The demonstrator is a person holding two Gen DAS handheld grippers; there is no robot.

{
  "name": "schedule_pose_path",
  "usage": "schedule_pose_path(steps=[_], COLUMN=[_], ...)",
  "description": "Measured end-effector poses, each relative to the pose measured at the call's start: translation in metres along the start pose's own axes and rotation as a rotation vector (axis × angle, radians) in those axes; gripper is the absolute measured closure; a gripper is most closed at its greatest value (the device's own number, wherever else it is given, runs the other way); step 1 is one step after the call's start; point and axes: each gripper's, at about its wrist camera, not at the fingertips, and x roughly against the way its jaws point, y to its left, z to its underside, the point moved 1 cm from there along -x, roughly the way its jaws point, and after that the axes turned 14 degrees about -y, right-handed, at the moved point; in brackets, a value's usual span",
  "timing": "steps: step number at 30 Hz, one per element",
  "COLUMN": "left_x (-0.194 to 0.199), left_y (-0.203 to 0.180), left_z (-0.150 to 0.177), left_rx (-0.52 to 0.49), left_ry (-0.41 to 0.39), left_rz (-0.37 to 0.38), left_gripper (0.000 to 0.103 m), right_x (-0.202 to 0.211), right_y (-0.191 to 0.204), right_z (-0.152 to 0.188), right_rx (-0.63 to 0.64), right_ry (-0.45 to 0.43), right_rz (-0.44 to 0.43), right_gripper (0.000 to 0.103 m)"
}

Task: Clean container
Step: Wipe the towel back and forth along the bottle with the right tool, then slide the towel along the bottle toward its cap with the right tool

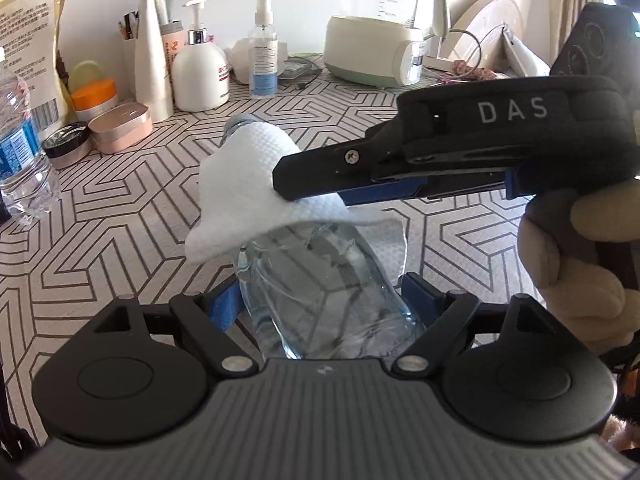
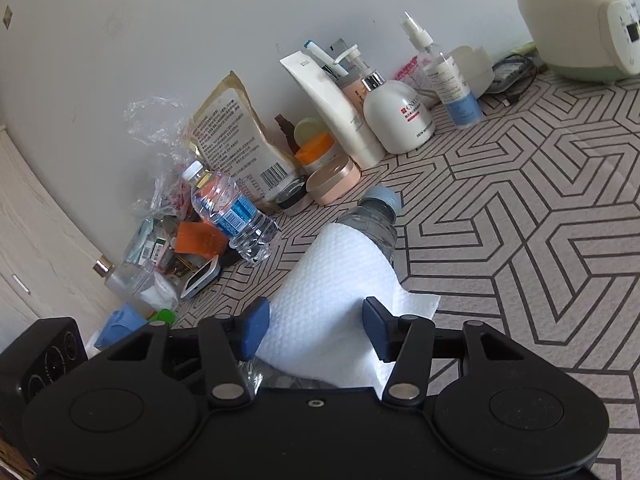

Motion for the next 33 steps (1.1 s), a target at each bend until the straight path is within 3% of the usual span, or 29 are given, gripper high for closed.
schedule_pose_path(steps=[15,19,25,33], left_x=[0.007,0.009,0.007,0.004], left_y=[-0.01,-0.011,-0.011,-0.007], left_z=[0.002,0.002,0.003,0.001], left_rx=[-0.011,-0.012,-0.01,0.012], left_ry=[0.008,0.01,0.02,0.019], left_rz=[0.059,0.064,0.054,0.053], left_gripper=[0.019,0.019,0.019,0.019], right_x=[0.031,0.036,0.029,0.029], right_y=[0.019,0.023,0.026,0.003], right_z=[0.009,0.007,0.006,0.007], right_rx=[0.07,0.103,0.136,0.011], right_ry=[0.045,0.023,-0.011,-0.003], right_rz=[0.025,0.027,0.022,-0.015], right_gripper=[0.048,0.055,0.058,0.058])
